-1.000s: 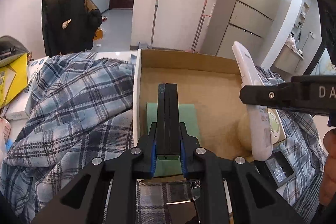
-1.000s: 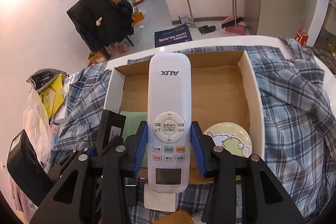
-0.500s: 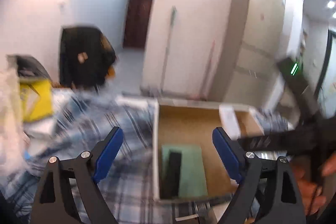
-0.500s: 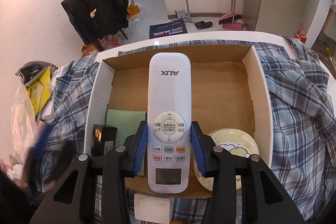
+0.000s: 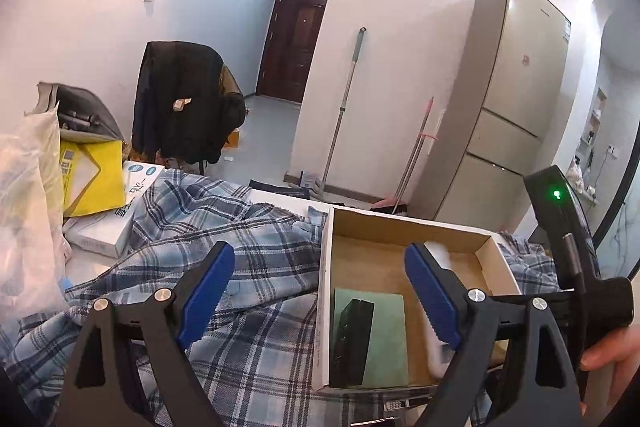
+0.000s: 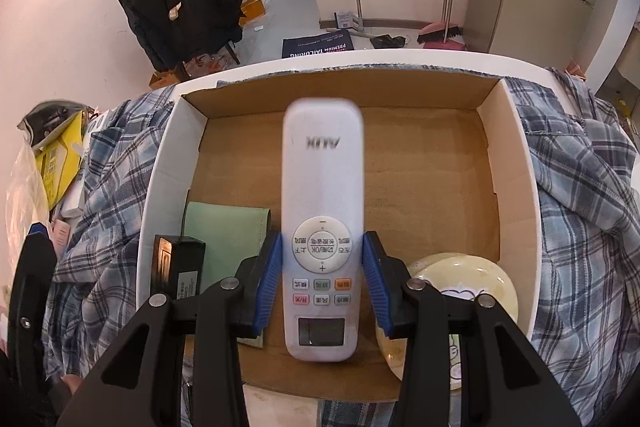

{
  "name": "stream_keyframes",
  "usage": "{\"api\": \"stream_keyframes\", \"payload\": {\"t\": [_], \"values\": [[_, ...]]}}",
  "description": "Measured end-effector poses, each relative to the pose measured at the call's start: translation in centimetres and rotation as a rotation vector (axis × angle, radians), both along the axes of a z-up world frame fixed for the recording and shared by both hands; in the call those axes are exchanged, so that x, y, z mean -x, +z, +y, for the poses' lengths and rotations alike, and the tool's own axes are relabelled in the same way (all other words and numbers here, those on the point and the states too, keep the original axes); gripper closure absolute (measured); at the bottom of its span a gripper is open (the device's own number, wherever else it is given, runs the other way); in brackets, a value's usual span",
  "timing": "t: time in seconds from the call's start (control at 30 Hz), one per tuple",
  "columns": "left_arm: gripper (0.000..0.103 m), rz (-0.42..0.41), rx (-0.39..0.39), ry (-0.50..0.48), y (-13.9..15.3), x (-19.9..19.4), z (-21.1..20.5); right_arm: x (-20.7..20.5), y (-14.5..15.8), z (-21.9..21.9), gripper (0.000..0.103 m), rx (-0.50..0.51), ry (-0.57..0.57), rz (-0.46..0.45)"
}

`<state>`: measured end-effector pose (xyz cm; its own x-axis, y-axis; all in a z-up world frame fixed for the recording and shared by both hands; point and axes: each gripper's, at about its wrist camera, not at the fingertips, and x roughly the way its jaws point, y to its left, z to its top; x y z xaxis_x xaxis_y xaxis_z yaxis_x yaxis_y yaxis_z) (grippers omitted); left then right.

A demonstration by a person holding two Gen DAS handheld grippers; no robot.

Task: Organize rigid objects
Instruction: 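Lower the charger into the box with the left tool while the right tool places the remote, then withdraw both open tools from the box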

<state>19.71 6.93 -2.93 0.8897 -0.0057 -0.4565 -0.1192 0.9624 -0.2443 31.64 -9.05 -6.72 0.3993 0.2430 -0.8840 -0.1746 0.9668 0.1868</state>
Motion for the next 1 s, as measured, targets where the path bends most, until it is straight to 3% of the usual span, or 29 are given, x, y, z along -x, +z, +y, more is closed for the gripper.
{"api": "stream_keyframes", "payload": {"t": [0.07,0.3,0.63,0.9,1.0], "values": [[0.014,0.001,-0.002,0.008,0.0,0.0,0.1,0.5,0.8,-0.4,0.046,-0.012,0.004,-0.014],[0.014,-0.035,-0.001,0.003,1.3,0.7,-0.2,3.8,5.6,-3.4,0.046,-0.012,0.001,-0.134],[0.014,-0.221,-0.086,-0.017,8.7,5.9,-1.5,10.6,11.2,-8.2,0.046,-0.062,-0.036,-0.257],[0.014,-0.27,-0.16,-0.136,11.0,11.4,-4.4,16.0,12.4,-9.3,0.044,-0.114,-0.042,-0.355],[0.014,-0.262,-0.14,-0.154,10.7,12.7,-5.0,17.2,12.2,-9.2,0.044,-0.097,-0.031,-0.39]]}}
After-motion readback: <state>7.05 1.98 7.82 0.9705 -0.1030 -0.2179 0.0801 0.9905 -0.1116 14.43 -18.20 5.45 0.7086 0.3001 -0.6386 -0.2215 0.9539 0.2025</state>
